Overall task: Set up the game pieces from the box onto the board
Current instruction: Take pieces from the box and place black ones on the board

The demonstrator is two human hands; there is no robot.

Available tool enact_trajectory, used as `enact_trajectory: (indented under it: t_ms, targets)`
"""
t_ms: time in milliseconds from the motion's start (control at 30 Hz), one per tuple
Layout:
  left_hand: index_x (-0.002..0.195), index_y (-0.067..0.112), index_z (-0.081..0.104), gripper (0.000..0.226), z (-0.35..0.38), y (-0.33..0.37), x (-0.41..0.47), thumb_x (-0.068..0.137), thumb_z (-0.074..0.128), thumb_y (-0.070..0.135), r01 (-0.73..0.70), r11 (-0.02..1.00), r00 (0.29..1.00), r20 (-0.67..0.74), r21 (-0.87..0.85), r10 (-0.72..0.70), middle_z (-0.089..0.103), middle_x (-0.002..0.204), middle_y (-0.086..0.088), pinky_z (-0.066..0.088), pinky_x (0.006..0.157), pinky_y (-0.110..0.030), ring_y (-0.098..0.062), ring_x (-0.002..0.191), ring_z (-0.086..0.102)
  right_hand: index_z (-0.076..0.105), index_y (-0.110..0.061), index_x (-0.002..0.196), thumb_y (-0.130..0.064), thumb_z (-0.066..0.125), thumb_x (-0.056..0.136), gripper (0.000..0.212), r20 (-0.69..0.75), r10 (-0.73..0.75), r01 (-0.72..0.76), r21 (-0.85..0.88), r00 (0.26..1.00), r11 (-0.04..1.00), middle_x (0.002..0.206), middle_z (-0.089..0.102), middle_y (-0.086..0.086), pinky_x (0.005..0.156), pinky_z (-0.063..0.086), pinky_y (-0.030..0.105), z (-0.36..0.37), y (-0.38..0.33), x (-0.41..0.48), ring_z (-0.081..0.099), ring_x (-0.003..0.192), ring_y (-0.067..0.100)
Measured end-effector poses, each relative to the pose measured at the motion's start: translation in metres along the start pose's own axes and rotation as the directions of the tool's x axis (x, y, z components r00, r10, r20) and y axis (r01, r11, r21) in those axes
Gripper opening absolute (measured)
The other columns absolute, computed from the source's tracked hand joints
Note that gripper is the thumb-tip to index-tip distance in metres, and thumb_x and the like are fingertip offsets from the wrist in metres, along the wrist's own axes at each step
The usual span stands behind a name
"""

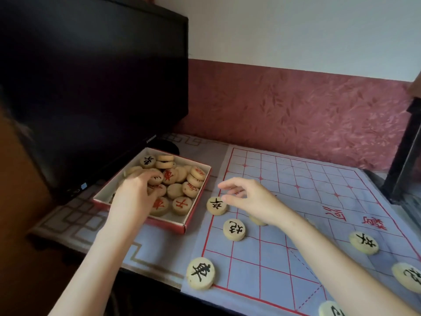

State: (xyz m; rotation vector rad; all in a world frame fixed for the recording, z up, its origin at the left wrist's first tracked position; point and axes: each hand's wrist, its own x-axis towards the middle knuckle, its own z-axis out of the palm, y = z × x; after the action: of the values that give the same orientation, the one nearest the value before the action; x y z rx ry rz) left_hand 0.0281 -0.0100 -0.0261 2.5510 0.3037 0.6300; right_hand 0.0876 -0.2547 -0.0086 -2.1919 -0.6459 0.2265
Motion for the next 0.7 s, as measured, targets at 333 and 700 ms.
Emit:
enact_trajectory:
  t_ms: [333, 700]
  targets:
    - [0.133, 0.019, 0.048, 0.054, -0.011, -0.029, 0.000, 0.081, 0.062, 0.012, 0.103, 0.994, 0.995, -0.013, 0.022, -0.103, 0.050, 0.134, -0.008, 0.042, 0.099, -0.040, -0.028, 0.122, 0.047, 0.059, -0.023, 0.122, -0.024, 0.061, 0.088, 0.034, 0.048, -0.088, 0.090, -0.047, 0.995, 0.995, 0.114, 0.061, -0.009, 0.090, 0.044, 0.023, 0.049, -0.029, 0.051, 0.054, 0.106, 0.006]
    - [0.130, 0.022, 0.049, 0.059, -0.015, -0.037, -0.010, 0.076, 0.072, 0.029, 0.196, 0.979, 0.978, -0.065, -0.048, -0.199, 0.057, 0.120, -0.009, 0.046, 0.094, -0.040, -0.028, 0.115, 0.049, 0.042, -0.022, 0.139, -0.016, 0.057, 0.088, 0.054, 0.051, -0.195, 0.201, -0.203, 0.980, 0.958, 0.139, 0.047, 0.003, 0.096, 0.039, 0.025, 0.104, -0.053, 0.112, 0.048, 0.122, 0.019]
